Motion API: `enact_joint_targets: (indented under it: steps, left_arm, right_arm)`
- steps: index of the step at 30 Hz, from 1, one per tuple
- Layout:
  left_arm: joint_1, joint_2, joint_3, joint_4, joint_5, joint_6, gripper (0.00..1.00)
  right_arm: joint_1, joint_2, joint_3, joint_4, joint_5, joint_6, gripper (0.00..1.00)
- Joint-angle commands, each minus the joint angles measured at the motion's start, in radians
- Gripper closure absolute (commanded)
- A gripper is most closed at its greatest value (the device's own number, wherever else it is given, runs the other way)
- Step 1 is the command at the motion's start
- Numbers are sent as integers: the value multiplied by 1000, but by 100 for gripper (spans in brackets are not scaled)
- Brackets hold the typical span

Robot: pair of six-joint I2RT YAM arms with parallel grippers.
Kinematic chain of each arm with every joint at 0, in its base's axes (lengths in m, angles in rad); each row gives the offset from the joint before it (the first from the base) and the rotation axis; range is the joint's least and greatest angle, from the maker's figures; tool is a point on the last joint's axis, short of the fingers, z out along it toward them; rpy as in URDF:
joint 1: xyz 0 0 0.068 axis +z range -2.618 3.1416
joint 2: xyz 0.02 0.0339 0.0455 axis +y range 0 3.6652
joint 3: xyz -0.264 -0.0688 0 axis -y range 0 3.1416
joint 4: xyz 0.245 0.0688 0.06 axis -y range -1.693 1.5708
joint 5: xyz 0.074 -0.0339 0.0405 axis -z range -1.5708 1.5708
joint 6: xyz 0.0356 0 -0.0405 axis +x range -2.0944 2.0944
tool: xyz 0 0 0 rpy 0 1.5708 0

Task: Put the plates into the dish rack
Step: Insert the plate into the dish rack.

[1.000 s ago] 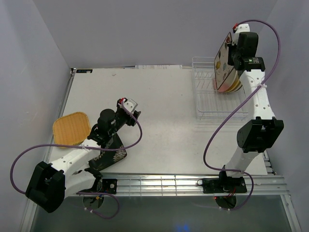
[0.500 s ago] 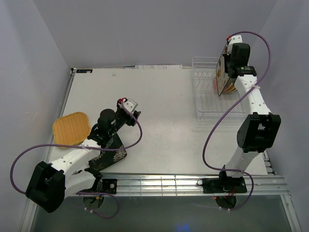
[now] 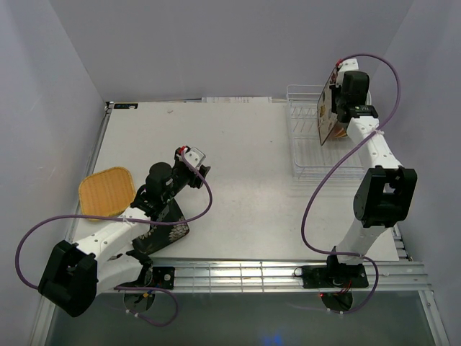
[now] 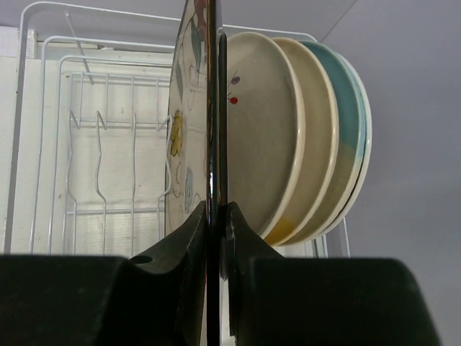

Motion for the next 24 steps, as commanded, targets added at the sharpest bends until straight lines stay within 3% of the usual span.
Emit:
enact_joint_targets:
  steps: [1, 24]
  left_arm:
    - [4, -5, 2, -2, 13, -9, 30]
    - [4, -2, 4, -8, 15, -2, 31]
  right_arm:
    - [-3, -52, 0, 263, -5, 33, 92]
    - [-92, 46, -31, 299, -36, 174, 92]
